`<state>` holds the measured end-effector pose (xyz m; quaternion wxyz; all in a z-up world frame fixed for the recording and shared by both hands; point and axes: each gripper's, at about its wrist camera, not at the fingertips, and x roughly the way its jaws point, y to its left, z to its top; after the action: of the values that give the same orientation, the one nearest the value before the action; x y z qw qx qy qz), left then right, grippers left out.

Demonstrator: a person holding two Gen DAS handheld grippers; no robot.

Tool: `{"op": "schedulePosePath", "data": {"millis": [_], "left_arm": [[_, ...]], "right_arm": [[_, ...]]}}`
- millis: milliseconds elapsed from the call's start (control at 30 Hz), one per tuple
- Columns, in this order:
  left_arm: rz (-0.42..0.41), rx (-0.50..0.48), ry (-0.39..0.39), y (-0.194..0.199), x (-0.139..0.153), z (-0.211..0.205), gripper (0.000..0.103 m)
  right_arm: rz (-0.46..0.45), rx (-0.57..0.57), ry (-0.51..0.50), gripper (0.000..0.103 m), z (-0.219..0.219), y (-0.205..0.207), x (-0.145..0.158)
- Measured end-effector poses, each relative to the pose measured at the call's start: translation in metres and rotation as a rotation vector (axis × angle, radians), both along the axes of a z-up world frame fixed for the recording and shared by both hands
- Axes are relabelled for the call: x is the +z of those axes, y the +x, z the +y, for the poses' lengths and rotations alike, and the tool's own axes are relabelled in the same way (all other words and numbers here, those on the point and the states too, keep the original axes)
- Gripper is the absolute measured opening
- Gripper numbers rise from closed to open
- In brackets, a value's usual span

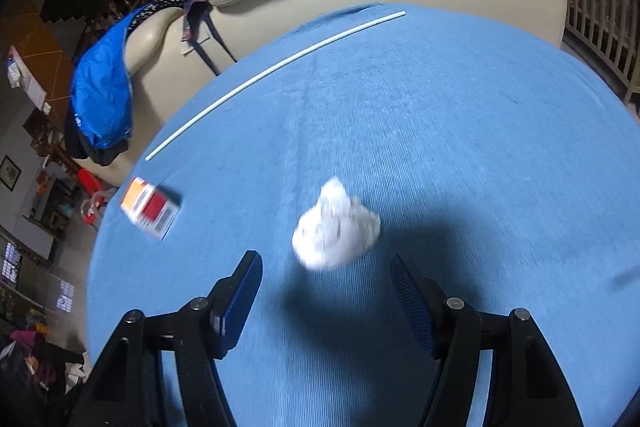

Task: Collect trash
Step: 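Grasp the white tissue with the right tool while the left grasps the medicine box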

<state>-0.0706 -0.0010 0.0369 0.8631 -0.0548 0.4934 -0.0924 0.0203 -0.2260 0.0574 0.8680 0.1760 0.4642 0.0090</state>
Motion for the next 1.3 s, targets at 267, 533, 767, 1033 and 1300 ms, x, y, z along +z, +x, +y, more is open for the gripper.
{"op": "schedulePosePath", "data": {"millis": [267,533,767,1033,1300], "left_arm": [[0.0,0.068,-0.008,0.026,0.002,0.011,0.07],[-0.005,0.128,-0.021,0.063,0.011,0.007,0.07],[-0.032,0.236,-0.043,0.122,0.033,-0.006,0.072],[-0.012,0.341,0.061,0.183,0.032,-0.039,0.072],[0.097,0.405,0.166,0.214,0.001,-0.043,0.073]], "right_arm": [[0.036,0.015,-0.073,0.064,0.011,0.033,-0.023],[0.017,0.072,-0.121,0.044,0.019,0.032,-0.022],[-0.022,0.083,-0.058,0.044,0.006,0.0,-0.012],[-0.063,0.092,0.013,0.044,-0.006,-0.033,0.0],[-0.08,0.091,0.05,0.044,-0.011,-0.043,0.006]]}}
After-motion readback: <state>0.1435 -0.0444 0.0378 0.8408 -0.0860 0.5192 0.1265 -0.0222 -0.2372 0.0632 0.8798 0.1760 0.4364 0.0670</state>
